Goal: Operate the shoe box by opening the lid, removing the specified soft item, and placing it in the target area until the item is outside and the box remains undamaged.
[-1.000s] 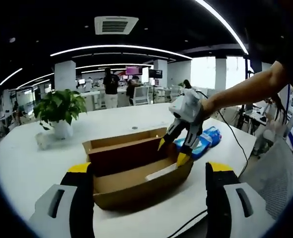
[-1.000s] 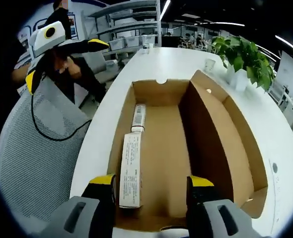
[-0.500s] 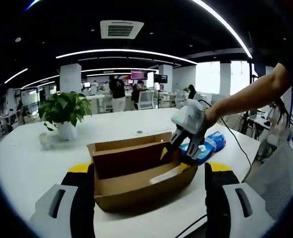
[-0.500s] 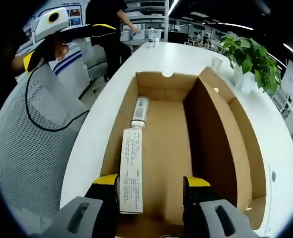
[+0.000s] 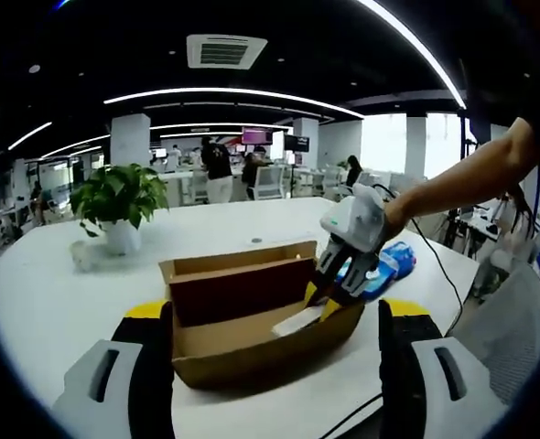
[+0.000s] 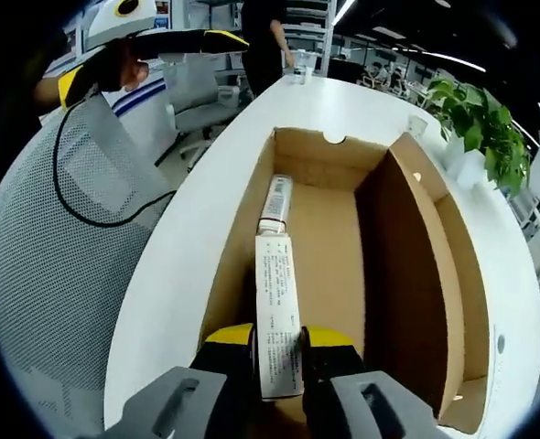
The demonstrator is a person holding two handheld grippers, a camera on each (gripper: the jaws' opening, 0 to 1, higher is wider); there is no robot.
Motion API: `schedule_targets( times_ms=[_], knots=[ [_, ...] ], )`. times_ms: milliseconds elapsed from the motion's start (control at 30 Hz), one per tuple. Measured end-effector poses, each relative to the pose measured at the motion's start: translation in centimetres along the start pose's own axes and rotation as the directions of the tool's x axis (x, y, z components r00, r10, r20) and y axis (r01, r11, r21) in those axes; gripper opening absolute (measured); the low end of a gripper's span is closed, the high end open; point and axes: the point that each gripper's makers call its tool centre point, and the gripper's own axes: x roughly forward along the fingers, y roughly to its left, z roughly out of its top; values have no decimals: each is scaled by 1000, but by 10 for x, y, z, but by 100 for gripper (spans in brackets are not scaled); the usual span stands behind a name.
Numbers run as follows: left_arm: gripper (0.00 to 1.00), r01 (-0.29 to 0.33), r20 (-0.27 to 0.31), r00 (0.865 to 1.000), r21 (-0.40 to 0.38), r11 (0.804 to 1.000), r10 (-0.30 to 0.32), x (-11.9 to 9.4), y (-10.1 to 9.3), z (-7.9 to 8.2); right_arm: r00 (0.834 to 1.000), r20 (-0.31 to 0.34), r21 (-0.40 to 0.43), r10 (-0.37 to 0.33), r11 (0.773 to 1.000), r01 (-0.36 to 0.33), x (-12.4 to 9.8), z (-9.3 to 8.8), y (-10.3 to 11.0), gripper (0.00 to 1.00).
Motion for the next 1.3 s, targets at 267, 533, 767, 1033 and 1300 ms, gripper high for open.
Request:
schedule_targets(
  times_ms=[267,533,767,1033,1300],
  knots=[
    [97,12,-12,1000,-9,1000,-12,1,-2,-5,1000,16,16,-7,1000,7,-3,2,0,13],
    [98,14,-24,1000,-4,1000,-14,3,-3,-8,999,33,11,-27,1000,26,-11,6,-3,13],
    [98,15,-29,999,-2,1000,-15,3,-3,-10,997,56,5,-46,999,46,-23,13,-8,13],
    [98,20,-41,999,11,1000,-19,4,-4,-12,992,96,-14,-77,997,79,-47,30,-15,13],
    [98,24,-44,999,15,1000,-23,5,-4,-12,988,119,-36,-102,994,107,-68,41,-21,13]
  ],
)
